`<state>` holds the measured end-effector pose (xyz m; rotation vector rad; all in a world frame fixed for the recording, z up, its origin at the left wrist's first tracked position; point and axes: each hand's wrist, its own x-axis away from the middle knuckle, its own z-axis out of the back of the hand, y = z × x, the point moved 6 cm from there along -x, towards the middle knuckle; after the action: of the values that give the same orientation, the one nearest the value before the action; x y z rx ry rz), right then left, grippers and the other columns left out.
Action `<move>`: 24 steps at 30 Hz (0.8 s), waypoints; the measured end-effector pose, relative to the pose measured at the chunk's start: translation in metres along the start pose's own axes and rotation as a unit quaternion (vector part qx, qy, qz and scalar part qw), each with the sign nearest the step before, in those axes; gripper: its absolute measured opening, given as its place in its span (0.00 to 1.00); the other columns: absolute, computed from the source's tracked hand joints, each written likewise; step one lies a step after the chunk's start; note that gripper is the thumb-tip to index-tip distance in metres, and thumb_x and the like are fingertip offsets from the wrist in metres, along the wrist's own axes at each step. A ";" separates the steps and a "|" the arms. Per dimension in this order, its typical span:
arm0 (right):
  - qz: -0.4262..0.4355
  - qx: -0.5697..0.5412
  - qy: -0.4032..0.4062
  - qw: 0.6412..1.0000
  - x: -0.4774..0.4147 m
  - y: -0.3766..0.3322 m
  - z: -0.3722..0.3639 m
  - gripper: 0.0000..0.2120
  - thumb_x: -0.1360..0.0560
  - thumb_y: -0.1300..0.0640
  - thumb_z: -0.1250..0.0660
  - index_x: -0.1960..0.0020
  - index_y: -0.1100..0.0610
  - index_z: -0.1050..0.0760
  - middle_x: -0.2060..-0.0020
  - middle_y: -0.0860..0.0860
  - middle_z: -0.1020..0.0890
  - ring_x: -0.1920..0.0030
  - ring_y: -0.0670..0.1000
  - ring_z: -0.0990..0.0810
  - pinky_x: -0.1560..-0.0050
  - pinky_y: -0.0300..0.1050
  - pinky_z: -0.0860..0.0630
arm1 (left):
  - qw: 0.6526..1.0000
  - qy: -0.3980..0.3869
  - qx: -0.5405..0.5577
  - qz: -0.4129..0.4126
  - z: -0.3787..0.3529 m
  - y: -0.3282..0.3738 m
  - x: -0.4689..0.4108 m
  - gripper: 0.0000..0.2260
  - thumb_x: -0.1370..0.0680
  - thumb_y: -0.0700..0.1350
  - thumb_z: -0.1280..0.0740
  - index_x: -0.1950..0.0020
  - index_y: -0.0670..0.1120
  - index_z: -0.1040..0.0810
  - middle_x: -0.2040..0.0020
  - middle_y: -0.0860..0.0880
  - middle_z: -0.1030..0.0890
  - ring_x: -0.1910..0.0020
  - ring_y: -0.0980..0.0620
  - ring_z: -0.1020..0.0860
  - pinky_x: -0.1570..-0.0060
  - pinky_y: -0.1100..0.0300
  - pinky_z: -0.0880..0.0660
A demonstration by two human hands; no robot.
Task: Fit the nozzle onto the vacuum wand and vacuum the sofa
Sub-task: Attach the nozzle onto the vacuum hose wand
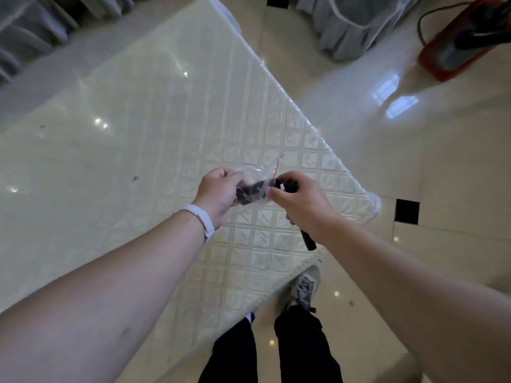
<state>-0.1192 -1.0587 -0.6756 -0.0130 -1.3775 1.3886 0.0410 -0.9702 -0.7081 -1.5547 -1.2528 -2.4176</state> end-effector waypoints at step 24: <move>0.063 -0.044 0.029 0.997 0.017 -0.074 0.066 0.06 0.25 0.52 0.29 0.51 0.51 0.25 0.71 0.43 0.26 0.74 0.44 0.29 0.70 0.43 0.28 | 0.916 -0.081 -0.249 -0.304 -0.020 0.102 0.065 0.12 0.23 0.50 0.30 0.40 0.55 0.23 0.43 0.58 0.21 0.43 0.61 0.24 0.36 0.60 0.29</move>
<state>-0.1208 -1.1147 -0.5925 -0.1993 -1.4079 1.4202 0.0338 -1.0266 -0.5989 -1.6922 -1.3877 -3.2749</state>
